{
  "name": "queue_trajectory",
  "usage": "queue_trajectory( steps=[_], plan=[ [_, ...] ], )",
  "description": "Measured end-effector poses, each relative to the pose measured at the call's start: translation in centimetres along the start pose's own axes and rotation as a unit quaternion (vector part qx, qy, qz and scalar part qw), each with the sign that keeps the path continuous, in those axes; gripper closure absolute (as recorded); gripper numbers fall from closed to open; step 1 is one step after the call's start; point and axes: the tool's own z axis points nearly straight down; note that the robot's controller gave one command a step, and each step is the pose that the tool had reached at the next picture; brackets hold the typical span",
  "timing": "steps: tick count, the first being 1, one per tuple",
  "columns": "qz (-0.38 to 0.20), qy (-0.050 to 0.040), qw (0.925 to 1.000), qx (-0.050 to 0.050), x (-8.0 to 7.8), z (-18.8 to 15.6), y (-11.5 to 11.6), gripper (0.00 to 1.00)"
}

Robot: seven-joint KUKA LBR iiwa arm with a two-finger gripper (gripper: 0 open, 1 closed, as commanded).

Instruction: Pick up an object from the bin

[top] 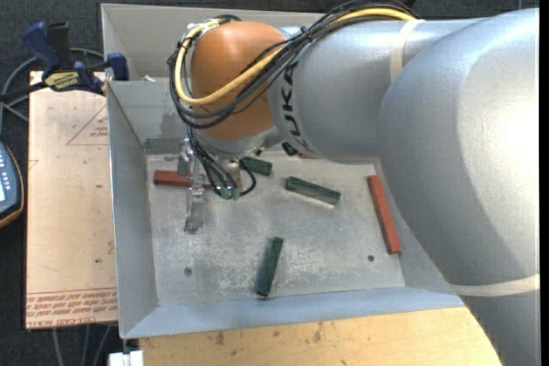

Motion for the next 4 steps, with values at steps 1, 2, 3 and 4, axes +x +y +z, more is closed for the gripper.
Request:
queue_trajectory(
  steps=[1, 2, 3, 4],
  plan=[
    [-0.073, -0.0038, 0.9973, 0.000, -6.4, 7.2, 0.1, 0.00],
    [-0.073, -0.0055, 0.9973, -0.001, -6.5, 6.8, 0.1, 1.00],
    [-0.040, -0.0098, 0.9992, -0.002, -5.6, -5.8, -1.2, 1.00],
    [-0.223, -0.0086, 0.9747, 0.000, -5.4, -14.2, -1.1, 1.00]
  ],
)
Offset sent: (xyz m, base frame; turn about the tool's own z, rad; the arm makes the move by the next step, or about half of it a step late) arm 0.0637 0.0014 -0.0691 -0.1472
